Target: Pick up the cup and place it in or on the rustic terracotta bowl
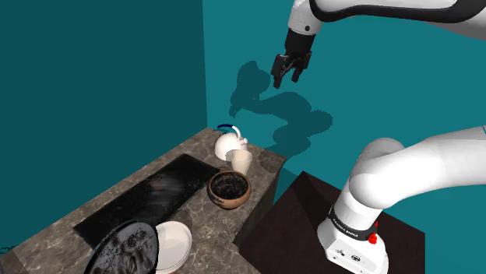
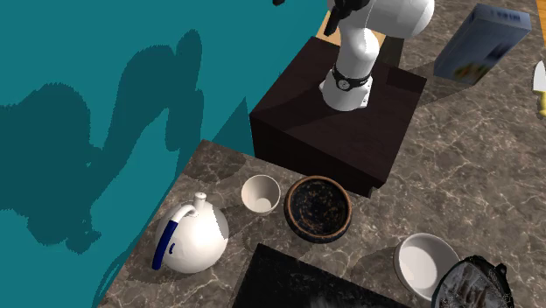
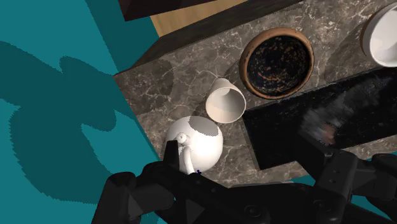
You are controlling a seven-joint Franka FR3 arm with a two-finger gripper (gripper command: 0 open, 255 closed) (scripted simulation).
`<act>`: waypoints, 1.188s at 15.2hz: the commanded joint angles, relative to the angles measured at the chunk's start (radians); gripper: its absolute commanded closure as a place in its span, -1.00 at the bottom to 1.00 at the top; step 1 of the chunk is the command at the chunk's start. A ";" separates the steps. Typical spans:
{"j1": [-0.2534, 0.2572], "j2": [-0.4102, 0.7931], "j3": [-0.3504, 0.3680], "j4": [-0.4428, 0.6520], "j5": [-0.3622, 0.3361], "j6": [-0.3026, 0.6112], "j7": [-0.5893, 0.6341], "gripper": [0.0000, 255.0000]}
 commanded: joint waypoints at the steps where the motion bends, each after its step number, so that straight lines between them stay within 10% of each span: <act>1: 0.000 0.000 0.000 0.000 0.000 0.000 0.000 -1.00; 18: -0.004 0.408 0.091 -0.206 -0.027 0.526 0.183 -1.00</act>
